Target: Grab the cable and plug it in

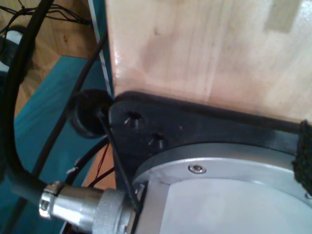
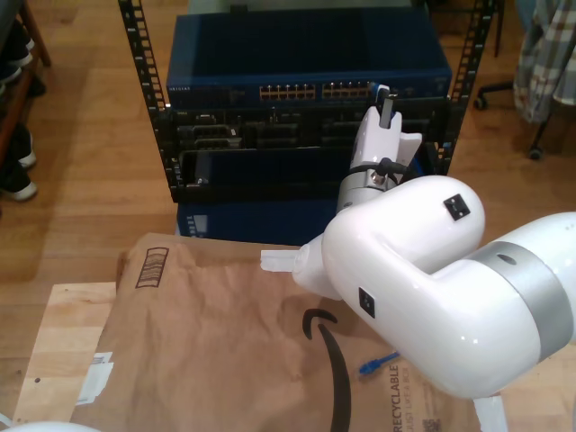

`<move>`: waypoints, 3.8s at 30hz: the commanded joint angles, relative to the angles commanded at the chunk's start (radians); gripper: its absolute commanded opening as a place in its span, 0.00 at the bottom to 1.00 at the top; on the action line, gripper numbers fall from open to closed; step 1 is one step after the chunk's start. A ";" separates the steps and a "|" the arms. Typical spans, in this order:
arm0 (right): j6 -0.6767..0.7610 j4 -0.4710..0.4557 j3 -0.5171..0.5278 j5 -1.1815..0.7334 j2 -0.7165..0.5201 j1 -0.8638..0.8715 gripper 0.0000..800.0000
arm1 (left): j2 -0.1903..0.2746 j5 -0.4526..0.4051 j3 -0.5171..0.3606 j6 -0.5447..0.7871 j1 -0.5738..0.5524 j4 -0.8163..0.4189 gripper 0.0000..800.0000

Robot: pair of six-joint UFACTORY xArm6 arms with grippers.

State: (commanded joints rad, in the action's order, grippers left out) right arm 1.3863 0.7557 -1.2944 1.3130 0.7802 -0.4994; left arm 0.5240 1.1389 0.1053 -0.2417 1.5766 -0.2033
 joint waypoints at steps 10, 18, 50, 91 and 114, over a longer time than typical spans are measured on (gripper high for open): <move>0.000 0.000 -0.002 0.000 0.002 0.003 0.00 | 0.000 0.000 0.000 0.000 0.000 0.000 1.00; 0.000 0.000 -0.005 -0.002 0.002 0.003 0.00 | 0.000 0.000 0.000 0.000 0.000 0.000 1.00; -0.002 -0.002 -0.038 -0.002 0.029 0.000 0.00 | 0.000 0.000 0.000 0.000 0.000 0.000 1.00; 0.002 -0.005 -0.048 -0.003 0.032 0.000 0.00 | 0.000 0.000 0.000 0.000 0.000 0.000 1.00; 0.002 -0.005 -0.075 -0.006 0.048 0.003 0.00 | 0.000 0.000 0.000 0.000 0.000 0.000 1.00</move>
State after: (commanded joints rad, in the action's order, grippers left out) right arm 1.3878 0.7511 -1.3696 1.3069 0.8278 -0.4964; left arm 0.5240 1.1389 0.1053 -0.2417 1.5766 -0.2033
